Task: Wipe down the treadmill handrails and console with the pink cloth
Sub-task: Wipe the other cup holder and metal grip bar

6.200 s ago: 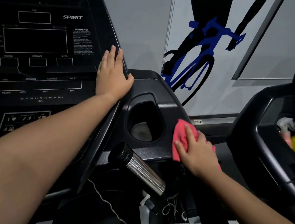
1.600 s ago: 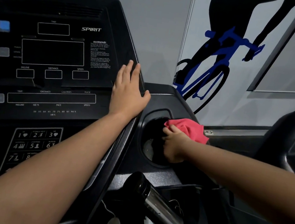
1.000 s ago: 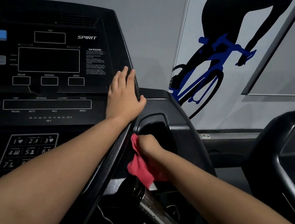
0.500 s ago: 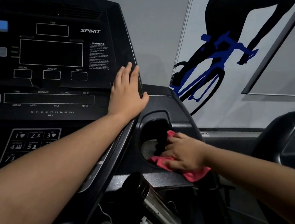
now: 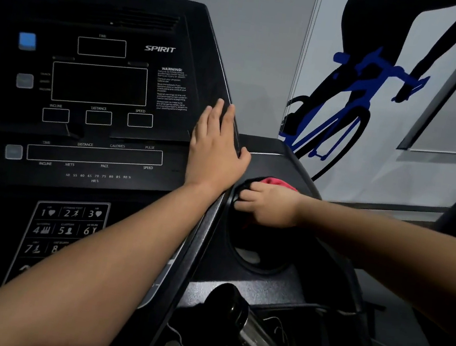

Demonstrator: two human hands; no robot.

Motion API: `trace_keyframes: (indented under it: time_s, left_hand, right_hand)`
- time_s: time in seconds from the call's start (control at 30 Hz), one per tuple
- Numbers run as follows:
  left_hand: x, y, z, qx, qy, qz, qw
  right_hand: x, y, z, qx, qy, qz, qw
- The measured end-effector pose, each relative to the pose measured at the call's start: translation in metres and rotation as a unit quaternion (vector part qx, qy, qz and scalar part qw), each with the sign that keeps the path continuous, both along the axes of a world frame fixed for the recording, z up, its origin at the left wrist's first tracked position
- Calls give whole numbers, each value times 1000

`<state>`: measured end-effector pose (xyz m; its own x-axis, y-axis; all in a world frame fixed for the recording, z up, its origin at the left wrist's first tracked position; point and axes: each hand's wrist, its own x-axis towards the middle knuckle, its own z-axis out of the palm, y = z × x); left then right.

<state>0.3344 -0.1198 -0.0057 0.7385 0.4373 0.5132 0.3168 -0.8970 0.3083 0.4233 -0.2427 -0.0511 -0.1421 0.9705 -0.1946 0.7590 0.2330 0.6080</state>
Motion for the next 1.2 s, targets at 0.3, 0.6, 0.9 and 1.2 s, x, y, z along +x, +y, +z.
trace_keyframes:
  time_s: [0.3,0.6,0.9,1.2]
  left_hand:
    - [1,1,2,-8,-2,-4,1000]
    - [0,0,2,-9,4,1,1000]
    - [-1,0,3,-4,11,6,1000]
    - [-4,-1,4,-23,10,-4,1000]
  right_hand:
    - [-25,2,-24,-59,2,-182,981]
    - [-40,28,-46,26,175,-381,907]
    - [-39,6,-54,83,471,-414,775]
    - [-46,-8,-28,-92,500,-473,720]
